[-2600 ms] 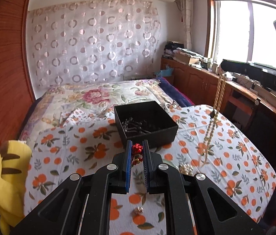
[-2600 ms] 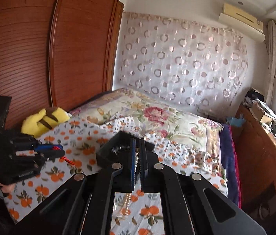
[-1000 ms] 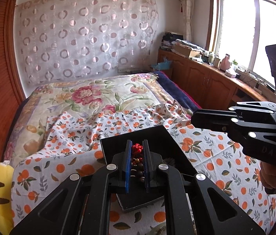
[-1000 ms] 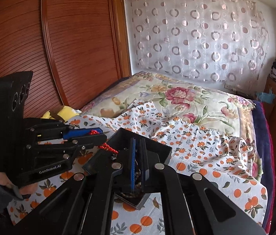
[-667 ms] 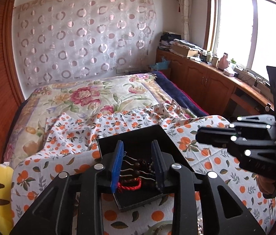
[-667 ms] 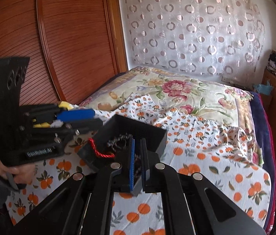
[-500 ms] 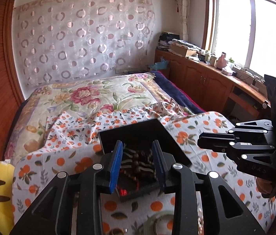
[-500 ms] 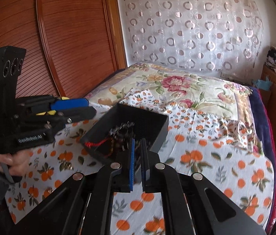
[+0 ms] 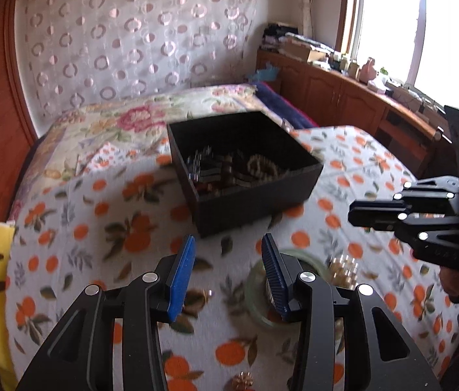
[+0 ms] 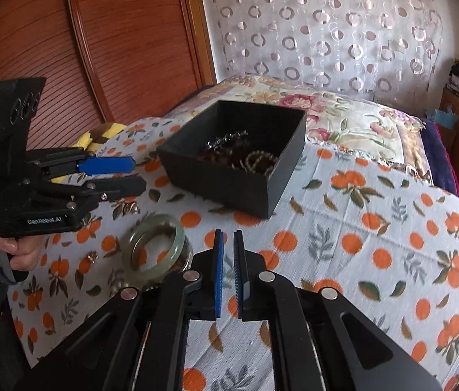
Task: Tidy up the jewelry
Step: 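Move the left gripper to the jade bangle and close on its rim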
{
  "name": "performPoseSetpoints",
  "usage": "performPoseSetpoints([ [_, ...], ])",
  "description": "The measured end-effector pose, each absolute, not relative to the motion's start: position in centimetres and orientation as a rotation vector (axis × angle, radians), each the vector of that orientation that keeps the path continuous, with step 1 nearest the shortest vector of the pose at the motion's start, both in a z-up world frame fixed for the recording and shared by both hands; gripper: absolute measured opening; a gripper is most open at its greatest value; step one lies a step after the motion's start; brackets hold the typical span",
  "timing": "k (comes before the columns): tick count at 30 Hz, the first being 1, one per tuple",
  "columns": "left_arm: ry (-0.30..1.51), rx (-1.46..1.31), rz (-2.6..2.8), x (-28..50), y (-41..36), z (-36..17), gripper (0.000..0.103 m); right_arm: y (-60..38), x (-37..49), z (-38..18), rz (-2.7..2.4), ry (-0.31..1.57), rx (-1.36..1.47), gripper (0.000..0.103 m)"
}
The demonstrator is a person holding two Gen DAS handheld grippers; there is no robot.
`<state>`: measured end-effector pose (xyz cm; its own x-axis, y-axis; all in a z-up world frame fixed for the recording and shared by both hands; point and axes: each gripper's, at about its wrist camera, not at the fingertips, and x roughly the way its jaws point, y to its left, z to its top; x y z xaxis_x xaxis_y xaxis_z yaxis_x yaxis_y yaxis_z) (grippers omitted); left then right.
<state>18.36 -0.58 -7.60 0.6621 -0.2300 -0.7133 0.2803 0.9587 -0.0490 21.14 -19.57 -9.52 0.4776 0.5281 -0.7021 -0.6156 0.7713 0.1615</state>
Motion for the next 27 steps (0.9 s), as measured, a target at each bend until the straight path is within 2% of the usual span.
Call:
performPoseSetpoints([
  [1,0.809,0.065,-0.289,18.3,-0.5,-8.0,0.04,-19.5,21.0,-9.7,0.7,0.817,-0.118,0.025],
  [5,0.838,0.053,-0.3,18.3,-0.4,-9.0,0.039,-19.2,20.4,-10.4,0.705,0.832,-0.119,0.025],
  [11,0.875,0.057,-0.324,18.5,-0.9,-9.8,0.024,-19.5,20.3,-10.7,0.701,0.839,-0.119,0.025],
  [21,0.906,0.116,-0.332,18.3,-1.8,-10.9,0.023,-19.7,20.2,-10.7,0.703,0.838,-0.112,0.025],
  [23,0.906,0.119,-0.338,18.2,-1.9,-11.0,0.017,-19.7,20.0,-10.7,0.703,0.838,-0.112,0.025],
  [25,0.91,0.117,-0.353,18.3,-2.0,-11.0,0.007,-19.7,19.8,-10.9,0.703,0.838,-0.112,0.025],
  [27,0.905,0.132,-0.35,18.0,-2.3,-11.0,0.007,-19.7,19.8,-10.9,0.703,0.839,-0.112,0.025],
])
